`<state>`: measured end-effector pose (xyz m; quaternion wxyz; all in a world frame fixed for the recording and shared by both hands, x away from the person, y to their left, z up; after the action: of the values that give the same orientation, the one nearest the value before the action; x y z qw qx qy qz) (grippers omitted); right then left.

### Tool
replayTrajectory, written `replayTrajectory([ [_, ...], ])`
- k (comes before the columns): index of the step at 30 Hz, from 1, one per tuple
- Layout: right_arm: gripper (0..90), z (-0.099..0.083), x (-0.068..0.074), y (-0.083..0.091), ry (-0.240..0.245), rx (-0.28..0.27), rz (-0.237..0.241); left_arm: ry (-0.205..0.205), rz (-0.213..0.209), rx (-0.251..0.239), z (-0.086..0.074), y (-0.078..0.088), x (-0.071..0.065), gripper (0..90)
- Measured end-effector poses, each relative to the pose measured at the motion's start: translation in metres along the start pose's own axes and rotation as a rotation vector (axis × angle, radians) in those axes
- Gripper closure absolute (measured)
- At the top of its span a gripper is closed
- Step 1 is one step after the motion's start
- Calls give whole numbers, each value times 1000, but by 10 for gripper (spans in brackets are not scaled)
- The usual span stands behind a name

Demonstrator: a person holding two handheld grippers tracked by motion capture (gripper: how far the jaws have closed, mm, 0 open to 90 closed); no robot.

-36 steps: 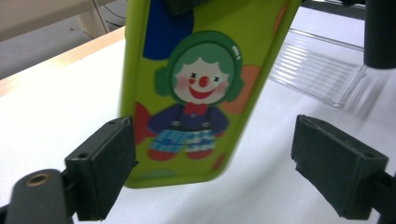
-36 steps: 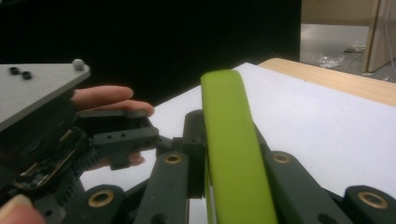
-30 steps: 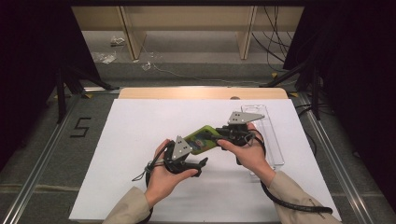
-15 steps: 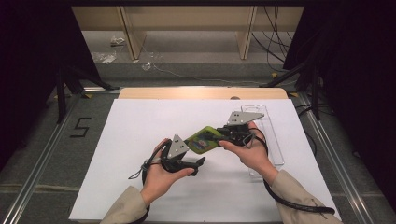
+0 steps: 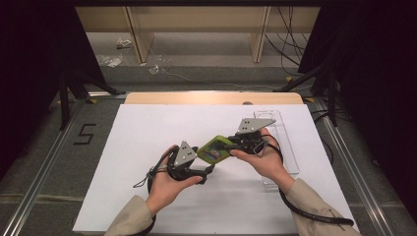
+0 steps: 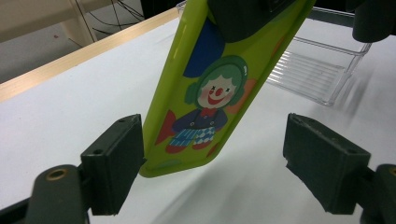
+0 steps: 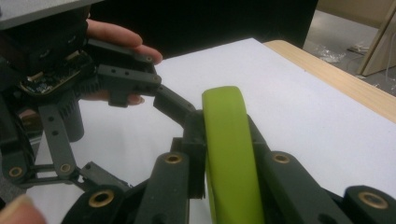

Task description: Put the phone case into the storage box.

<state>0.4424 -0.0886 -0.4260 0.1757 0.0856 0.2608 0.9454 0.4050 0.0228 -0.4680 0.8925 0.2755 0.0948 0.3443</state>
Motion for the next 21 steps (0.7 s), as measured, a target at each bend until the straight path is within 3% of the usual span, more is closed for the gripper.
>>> replayTrajectory([
  [9,785,-3,4,0,56,55,26,-32,-28,23,-3,-2,0,227],
  [19,785,-4,12,-3,107,88,61,-85,-103,52,-8,-7,-9,277],
  [21,786,-4,14,-3,108,89,65,-89,-103,53,-8,-7,-8,284],
])
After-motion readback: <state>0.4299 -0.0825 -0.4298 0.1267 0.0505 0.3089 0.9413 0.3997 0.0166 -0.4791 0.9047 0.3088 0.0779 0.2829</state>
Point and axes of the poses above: each handheld gripper's, and its own axes: y roughly backward along the jaws, z roughly out of its top, x roughly to its left, the point moved 8 cm from there along -y, roughly forward along the jaws, and after that the axes turned 6 degrees about x, right-handed, at the moved point
